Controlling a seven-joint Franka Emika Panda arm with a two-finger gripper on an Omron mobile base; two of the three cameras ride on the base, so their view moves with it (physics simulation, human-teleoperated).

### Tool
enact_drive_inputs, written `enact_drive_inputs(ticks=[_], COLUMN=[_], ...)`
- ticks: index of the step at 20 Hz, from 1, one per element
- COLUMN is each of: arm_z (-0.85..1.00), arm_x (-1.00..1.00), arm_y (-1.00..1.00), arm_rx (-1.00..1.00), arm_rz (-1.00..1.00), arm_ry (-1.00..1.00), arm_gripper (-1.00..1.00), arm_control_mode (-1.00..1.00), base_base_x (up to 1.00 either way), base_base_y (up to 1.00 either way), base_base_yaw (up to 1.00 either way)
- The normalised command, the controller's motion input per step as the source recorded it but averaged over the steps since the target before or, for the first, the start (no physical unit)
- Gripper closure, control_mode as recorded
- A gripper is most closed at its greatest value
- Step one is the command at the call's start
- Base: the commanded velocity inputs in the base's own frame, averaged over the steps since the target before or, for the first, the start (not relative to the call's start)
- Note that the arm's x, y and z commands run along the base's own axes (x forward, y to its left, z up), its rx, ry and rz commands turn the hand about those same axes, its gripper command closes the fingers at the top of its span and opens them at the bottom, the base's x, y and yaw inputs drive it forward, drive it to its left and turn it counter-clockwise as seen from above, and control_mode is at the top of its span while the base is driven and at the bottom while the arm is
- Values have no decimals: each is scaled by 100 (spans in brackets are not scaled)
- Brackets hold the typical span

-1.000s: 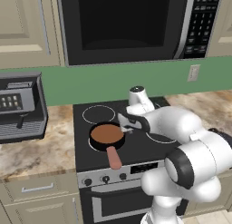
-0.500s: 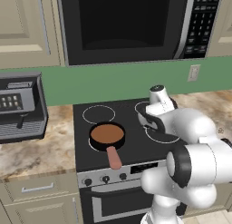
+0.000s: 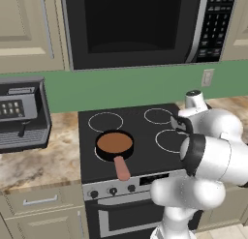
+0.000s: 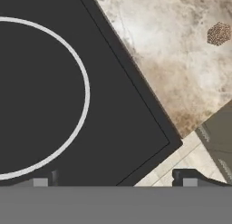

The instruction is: Pick up the sugar cube(s) and place them in the saucepan with hot chocolate.

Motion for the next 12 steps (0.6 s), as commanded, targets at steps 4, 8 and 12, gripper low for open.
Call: enact_drive_inputs(ticks=[4, 8, 12], arm_z=[0, 0, 0], arm_x=[-2, 1, 5], arm_y=[-100, -93, -96], arm_rx=[15, 24, 33], arm_rz=[-22, -10, -1], arm_ry=[0, 3, 1], arm_gripper=[-100, -100, -100], arm_control_mode=[-100, -100, -100], base_base_x=[0, 0, 0], base_base_y=[0, 0, 0], base_base_yaw=[0, 0, 0])
